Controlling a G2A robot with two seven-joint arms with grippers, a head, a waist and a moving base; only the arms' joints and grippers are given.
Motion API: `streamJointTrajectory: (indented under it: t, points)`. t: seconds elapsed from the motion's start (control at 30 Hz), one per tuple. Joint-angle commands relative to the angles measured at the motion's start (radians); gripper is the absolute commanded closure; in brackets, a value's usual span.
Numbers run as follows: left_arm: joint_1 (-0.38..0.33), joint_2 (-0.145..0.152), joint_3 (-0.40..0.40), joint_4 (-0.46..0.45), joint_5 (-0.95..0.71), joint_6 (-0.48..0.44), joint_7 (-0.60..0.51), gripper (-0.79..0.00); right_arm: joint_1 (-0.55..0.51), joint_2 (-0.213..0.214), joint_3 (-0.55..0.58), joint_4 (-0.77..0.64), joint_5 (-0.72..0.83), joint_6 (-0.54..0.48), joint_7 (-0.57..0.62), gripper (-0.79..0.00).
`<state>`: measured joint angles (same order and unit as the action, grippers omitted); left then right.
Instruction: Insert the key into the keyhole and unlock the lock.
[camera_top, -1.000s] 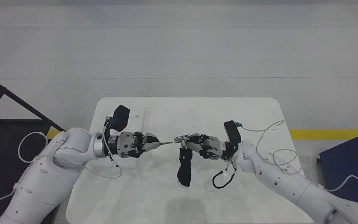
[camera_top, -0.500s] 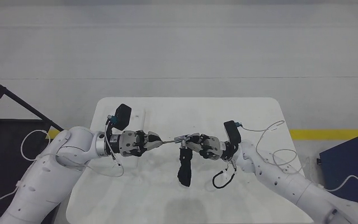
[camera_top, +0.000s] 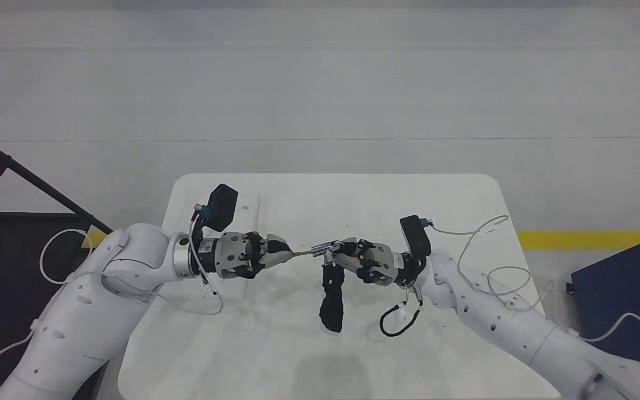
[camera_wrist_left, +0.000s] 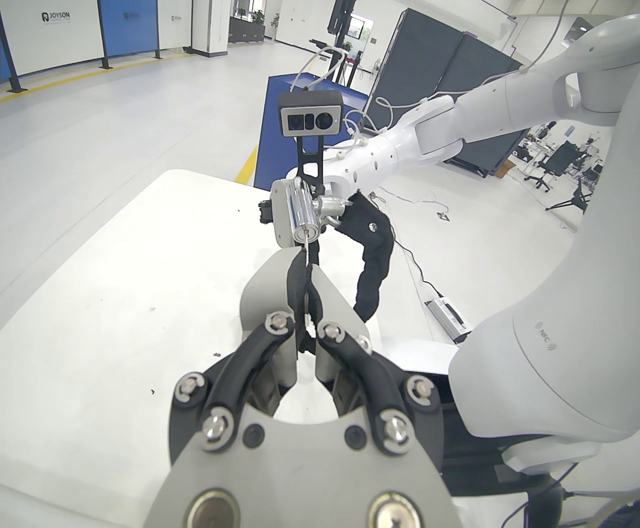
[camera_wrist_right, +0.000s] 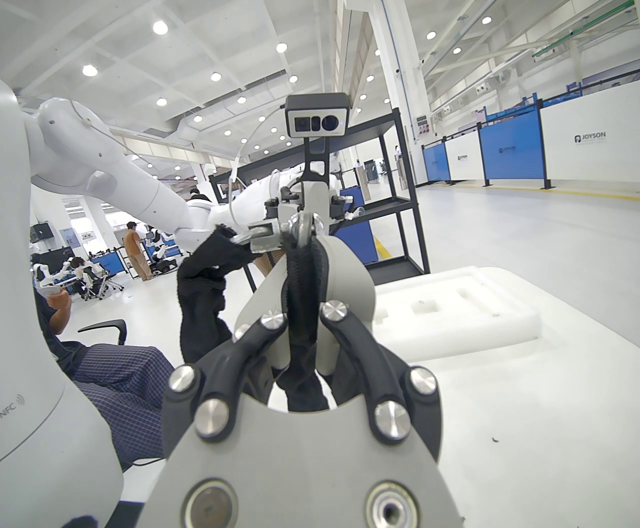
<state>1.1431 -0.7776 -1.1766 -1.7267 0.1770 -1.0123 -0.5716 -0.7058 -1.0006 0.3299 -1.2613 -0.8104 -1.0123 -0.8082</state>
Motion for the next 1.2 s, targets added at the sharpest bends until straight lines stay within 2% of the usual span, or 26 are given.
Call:
streamJointTrajectory:
  t: [0.0,0.6,1.17]
  points:
    - [-0.007,0.000,0.004,0.001,0.001,0.000,-0.002,0.000,0.000,0.000,0.000,0.000,0.000,0.000,0.000,0.000]
    - [-0.074,-0.011,0.068,-0.003,0.006,0.000,-0.023,0.000,0.000,0.000,0.000,0.000,0.000,0.000,0.000,0.000]
    - [-0.033,0.005,0.015,-0.026,0.037,0.015,-0.039,0.000,0.000,0.000,0.000,0.000,0.000,0.000,0.000,0.000]
